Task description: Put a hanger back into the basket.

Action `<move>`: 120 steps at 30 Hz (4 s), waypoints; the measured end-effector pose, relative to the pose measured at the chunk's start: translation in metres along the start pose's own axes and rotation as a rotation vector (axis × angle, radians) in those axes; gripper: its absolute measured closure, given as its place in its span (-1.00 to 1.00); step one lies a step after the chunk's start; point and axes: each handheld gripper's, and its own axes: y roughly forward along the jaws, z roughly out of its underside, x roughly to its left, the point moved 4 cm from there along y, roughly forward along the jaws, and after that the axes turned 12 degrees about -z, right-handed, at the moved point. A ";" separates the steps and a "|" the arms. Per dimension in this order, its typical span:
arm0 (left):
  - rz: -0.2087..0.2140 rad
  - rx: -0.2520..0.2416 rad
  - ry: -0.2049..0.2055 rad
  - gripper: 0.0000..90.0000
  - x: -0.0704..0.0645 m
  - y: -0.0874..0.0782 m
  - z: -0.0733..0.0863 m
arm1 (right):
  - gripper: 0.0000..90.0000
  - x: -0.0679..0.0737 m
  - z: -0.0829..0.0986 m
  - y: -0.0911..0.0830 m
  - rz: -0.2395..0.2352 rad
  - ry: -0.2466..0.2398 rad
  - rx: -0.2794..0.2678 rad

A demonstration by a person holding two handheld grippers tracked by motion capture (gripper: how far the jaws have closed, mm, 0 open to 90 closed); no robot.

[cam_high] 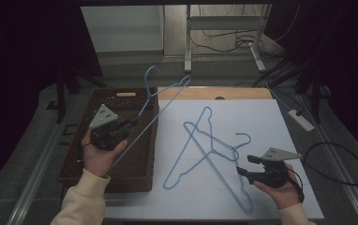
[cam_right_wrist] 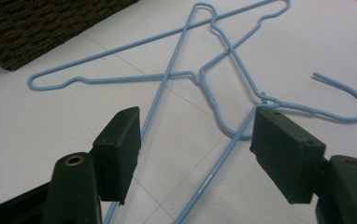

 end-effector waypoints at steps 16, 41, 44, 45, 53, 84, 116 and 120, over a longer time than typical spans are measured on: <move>-0.060 0.032 -0.017 0.95 0.063 -0.016 0.029 | -0.28 -0.001 0.002 0.002 0.009 0.002 0.019; -0.042 0.195 -0.020 0.95 0.094 0.007 0.071 | -0.30 -0.001 0.004 0.007 0.000 0.004 0.048; -0.043 0.211 -0.015 0.95 0.094 0.012 0.073 | -0.30 -0.001 0.004 0.007 0.000 0.005 0.049; -0.044 0.218 -0.013 0.95 0.094 0.014 0.073 | -0.30 -0.001 0.005 0.007 -0.001 0.005 0.050; -0.053 0.284 0.020 0.95 0.095 0.024 0.080 | -0.30 -0.001 0.005 0.007 0.000 0.006 0.053; -0.298 0.484 0.096 0.47 0.119 0.046 0.093 | -0.30 -0.001 0.007 0.009 -0.007 0.010 0.069; 0.125 0.127 0.037 -0.23 0.008 -0.022 0.076 | -0.32 -0.011 0.004 0.001 0.036 0.019 0.050; 0.145 0.128 0.042 -0.23 -0.001 -0.020 0.082 | -0.31 -0.010 0.007 0.002 0.043 0.014 0.064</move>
